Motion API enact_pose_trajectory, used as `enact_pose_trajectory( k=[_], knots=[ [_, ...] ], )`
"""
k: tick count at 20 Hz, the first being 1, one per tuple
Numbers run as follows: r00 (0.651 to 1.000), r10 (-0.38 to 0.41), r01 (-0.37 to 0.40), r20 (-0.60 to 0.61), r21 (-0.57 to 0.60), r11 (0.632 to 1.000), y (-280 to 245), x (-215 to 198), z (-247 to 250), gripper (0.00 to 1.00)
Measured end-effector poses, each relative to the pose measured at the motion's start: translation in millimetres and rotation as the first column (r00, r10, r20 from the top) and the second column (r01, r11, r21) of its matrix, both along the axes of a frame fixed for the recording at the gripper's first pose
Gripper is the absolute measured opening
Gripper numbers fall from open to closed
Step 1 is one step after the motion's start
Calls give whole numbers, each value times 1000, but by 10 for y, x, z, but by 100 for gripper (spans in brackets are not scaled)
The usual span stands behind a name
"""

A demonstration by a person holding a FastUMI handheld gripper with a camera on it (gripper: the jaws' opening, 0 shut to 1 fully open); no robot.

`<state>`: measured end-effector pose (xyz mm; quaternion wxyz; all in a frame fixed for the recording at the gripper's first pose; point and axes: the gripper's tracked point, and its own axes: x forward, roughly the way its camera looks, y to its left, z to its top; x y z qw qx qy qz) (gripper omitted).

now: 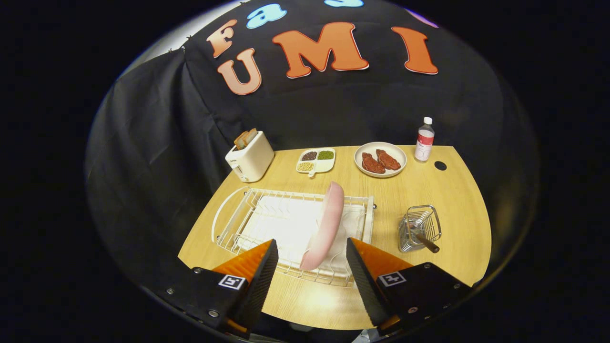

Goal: Take the plate from the dish rack, then take the spoon from the basket and place it into the plate.

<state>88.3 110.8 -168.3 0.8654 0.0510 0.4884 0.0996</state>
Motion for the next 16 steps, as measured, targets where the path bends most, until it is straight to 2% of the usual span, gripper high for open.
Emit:
enact_pose_trajectory(
  k=[8,15,16],
  knots=[
    [991,-26,18,-132,-64,998,89,225,-390,72],
    [977,-54,30,-208,-114,993,165,369,-749,70],
    [974,-51,23,-220,-126,992,172,373,-817,67]
  ],
)
